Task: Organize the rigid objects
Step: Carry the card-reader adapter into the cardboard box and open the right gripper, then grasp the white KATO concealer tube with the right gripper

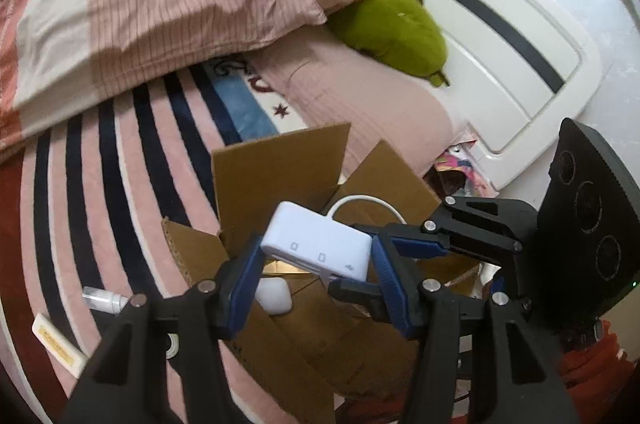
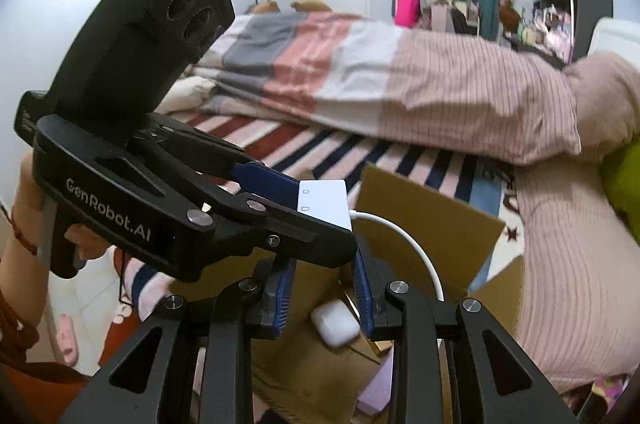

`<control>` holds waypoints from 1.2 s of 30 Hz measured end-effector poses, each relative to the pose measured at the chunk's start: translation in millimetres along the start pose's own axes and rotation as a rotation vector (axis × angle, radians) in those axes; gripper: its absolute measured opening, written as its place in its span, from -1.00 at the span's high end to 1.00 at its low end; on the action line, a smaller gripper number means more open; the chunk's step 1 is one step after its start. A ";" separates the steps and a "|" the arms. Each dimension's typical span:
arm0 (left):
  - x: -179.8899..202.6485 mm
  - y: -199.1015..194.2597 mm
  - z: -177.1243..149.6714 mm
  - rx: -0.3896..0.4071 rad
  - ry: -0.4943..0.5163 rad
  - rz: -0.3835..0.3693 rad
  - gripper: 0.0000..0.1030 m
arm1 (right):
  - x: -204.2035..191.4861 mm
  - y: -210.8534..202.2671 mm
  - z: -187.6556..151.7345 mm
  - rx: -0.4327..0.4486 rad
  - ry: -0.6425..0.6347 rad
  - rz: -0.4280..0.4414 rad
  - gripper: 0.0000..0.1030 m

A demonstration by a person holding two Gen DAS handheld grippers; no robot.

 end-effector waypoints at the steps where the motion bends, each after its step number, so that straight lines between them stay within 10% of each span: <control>1: -1.5 3.1 -0.1 -0.010 -0.002 0.016 -0.08 | 3.8 3.7 -2.1 -0.020 0.008 -0.007 0.55; 6: -1.8 3.6 -0.1 -0.006 0.001 0.027 -0.37 | 20.3 11.5 -15.4 -0.098 0.079 -0.054 0.16; 23: -83.0 -102.4 -47.6 0.129 -0.069 0.233 -0.37 | -64.8 5.6 14.7 -0.063 -0.013 0.035 0.15; 36: -211.6 -157.7 -167.0 0.131 -0.301 0.429 -0.37 | -188.5 146.1 -2.0 -0.258 -0.024 0.238 0.13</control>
Point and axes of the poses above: each gripper's, at about its wrist camera, not at the fingertips, and y roughly the way its jaws point, x to its right, z to its top, the point moved 8 cm from there along y, roughly the way its jaws point, and after that the axes turned 4 degrees about y, right-handed, at the moved point
